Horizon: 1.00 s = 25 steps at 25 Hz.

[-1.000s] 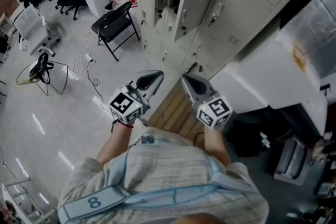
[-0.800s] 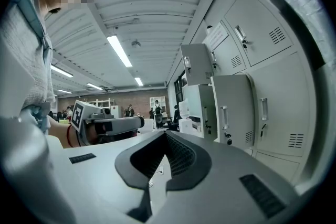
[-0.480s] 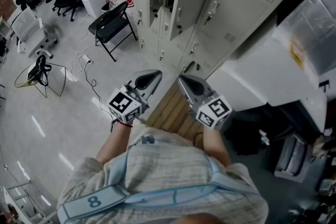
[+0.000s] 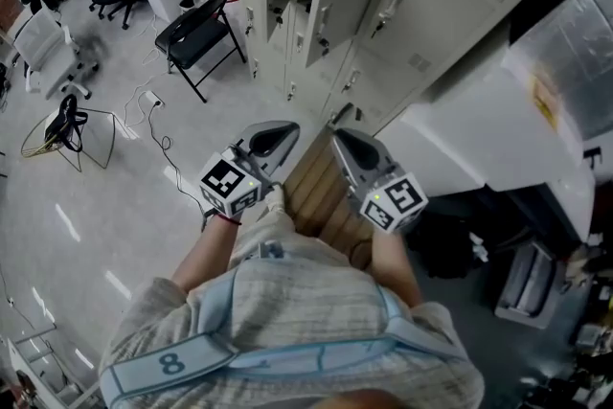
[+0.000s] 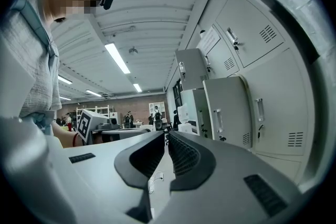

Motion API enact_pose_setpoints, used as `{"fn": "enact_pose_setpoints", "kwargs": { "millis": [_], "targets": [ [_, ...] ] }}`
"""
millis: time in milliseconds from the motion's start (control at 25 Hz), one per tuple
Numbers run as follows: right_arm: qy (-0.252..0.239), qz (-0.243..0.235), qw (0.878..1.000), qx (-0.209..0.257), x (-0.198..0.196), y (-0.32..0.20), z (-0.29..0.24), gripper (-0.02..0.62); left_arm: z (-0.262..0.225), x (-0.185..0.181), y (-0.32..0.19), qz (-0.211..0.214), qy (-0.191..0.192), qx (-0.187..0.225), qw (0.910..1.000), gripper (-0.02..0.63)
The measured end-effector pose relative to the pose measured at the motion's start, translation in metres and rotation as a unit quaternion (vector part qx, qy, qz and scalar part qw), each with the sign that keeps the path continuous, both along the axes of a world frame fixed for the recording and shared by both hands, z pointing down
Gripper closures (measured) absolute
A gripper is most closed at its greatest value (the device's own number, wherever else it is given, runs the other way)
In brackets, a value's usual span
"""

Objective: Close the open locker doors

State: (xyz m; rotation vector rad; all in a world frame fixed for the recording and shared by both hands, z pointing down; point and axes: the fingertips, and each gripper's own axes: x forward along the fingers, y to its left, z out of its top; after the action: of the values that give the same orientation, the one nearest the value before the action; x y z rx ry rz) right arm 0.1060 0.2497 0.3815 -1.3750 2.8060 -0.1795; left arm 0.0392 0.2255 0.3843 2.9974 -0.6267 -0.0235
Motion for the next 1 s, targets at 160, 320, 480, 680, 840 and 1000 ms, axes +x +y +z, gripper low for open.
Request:
{"fn": "enact_pose_setpoints", "kwargs": {
  "millis": [160, 320, 480, 680, 840, 1000],
  "targets": [
    [0.015, 0.001, 1.0, 0.01, 0.008, -0.018, -0.005, 0.591, 0.0, 0.005, -0.022, 0.003, 0.006, 0.002, 1.0, 0.603],
    [0.027, 0.002, 1.0, 0.004, 0.015, -0.041, -0.005, 0.591, -0.003, 0.009, -0.051, 0.004, 0.015, 0.006, 0.9999, 0.603],
    [0.026, 0.001, 1.0, -0.008, 0.018, -0.073, -0.001, 0.591, -0.002, 0.016, -0.081, 0.008, 0.019, 0.006, 0.9998, 0.603],
    [0.029, -0.011, 0.999, -0.015, 0.017, -0.116, 0.004, 0.589, 0.002, 0.021, -0.121, 0.009, 0.016, 0.007, 0.9998, 0.603],
    [0.035, -0.017, 0.999, -0.02, 0.017, -0.151, 0.006, 0.589, 0.001, 0.019, -0.157, 0.005, 0.014, 0.012, 0.9998, 0.603],
    [0.039, -0.015, 0.999, -0.025, 0.015, -0.182, 0.01, 0.571, 0.001, 0.013, -0.19, 0.001, 0.013, 0.013, 0.9998, 0.603]
  ]
}}
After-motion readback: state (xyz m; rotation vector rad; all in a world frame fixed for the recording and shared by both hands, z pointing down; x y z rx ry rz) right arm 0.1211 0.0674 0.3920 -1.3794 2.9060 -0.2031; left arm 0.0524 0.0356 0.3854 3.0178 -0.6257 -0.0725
